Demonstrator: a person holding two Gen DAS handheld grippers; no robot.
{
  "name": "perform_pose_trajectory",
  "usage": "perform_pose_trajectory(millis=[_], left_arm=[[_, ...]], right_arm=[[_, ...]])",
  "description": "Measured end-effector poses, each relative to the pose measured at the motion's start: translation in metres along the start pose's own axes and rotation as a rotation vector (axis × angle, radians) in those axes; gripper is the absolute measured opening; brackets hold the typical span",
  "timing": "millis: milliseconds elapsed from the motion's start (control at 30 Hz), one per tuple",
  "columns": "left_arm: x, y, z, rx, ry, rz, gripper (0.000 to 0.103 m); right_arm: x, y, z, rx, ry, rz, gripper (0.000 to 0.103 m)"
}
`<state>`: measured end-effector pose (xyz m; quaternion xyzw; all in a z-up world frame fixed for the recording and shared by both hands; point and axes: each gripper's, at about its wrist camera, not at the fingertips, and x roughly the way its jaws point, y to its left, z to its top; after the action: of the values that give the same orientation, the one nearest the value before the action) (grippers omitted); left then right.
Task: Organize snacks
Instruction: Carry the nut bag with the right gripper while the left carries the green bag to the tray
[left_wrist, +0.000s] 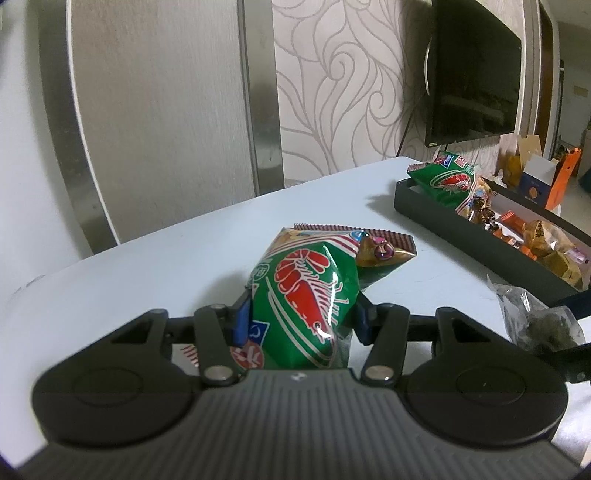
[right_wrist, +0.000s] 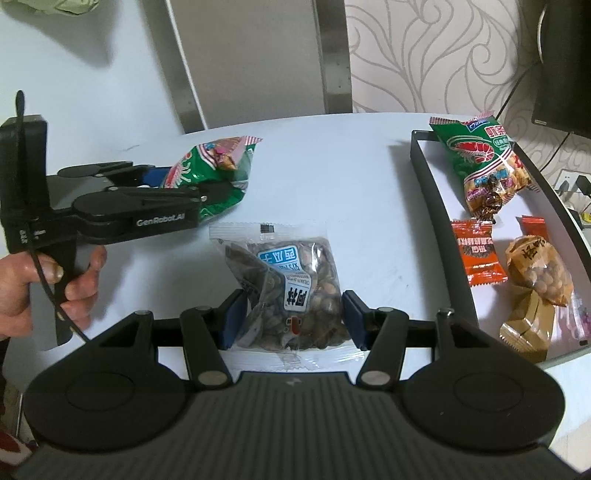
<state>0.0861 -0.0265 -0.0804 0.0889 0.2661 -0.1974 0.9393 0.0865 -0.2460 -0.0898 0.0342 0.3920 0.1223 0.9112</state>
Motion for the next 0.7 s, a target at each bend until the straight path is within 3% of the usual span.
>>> perform_pose_trajectory(millis=[367, 700], left_arm=[[-0.013, -0.042, 0.026, 0.025, -0.058, -0.056, 0.055], [0.011, -0.107, 0.064, 0.050, -0.101, -0.160, 0.055]], right_arm=[[-0.033, -0.017, -0.003, 0.021, -0.066, 0.014, 0.062], [-0.068, -0.079, 0.002, 0.104, -0.144, -0.060, 0.062]])
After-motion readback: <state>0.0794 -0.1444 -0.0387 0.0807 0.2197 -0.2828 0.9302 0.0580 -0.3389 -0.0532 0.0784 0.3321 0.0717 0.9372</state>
